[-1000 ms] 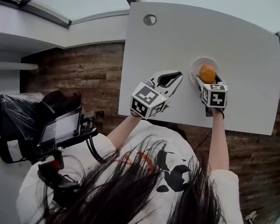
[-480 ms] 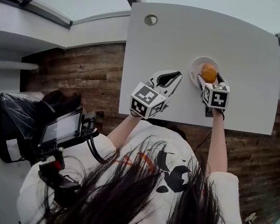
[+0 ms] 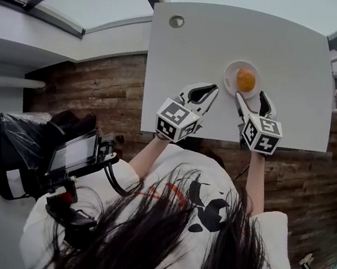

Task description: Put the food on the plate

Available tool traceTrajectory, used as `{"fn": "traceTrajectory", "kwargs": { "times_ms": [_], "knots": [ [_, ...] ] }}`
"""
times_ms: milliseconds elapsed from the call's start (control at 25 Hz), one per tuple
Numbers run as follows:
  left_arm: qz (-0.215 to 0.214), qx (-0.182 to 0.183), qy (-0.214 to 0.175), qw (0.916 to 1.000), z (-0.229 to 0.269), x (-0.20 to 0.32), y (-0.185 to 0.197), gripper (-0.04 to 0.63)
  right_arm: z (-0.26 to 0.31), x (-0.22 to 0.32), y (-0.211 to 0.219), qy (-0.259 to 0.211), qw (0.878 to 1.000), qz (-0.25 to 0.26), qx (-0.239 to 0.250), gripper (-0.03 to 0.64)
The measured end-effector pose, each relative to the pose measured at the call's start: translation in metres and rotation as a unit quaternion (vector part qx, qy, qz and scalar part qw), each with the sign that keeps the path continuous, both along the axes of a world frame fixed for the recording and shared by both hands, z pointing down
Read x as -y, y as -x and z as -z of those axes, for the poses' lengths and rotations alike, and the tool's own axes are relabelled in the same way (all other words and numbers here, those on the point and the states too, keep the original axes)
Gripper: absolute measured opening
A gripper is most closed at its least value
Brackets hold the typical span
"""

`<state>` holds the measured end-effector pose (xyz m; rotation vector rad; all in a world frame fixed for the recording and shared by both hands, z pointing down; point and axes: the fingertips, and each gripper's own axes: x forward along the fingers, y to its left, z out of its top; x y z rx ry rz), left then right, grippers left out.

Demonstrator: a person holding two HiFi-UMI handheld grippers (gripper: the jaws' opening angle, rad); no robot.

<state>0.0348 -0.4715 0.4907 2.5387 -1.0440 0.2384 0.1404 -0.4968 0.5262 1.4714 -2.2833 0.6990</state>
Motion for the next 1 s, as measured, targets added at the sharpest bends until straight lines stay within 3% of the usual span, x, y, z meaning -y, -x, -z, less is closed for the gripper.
{"fn": "traceTrajectory", "kwargs": {
  "times_ms": [120,160,200,360,400,520,1000],
  "knots": [
    [-0.008,-0.003,-0.006,0.9999,0.007,-0.010,-0.010,0.006,0.018,-0.019,-0.005,-0.016,1.000,-0.018,0.018,0.370],
    [-0.010,-0.004,-0.008,0.9999,0.008,-0.013,-0.013,0.006,0.023,-0.026,-0.008,-0.020,0.999,-0.029,0.023,0.351],
    [-0.012,-0.005,-0.009,0.9999,0.010,-0.017,-0.016,0.005,0.028,-0.033,-0.011,-0.024,0.998,-0.040,0.030,0.273],
    [-0.018,-0.002,-0.015,0.9997,0.013,-0.044,-0.033,0.006,0.043,-0.071,-0.023,-0.033,0.996,-0.058,0.060,0.265],
    [-0.018,-0.002,-0.017,0.9997,0.015,-0.052,-0.037,0.006,0.046,-0.082,-0.026,-0.037,0.995,-0.060,0.064,0.212],
    [-0.013,-0.001,-0.024,0.9996,0.018,-0.079,-0.050,0.006,0.049,-0.112,-0.035,-0.046,0.994,-0.064,0.077,0.153],
    [0.000,0.014,-0.004,0.9999,0.010,-0.193,-0.060,0.006,0.028,-0.214,-0.033,-0.019,0.993,-0.030,0.110,0.143]
  ]
}}
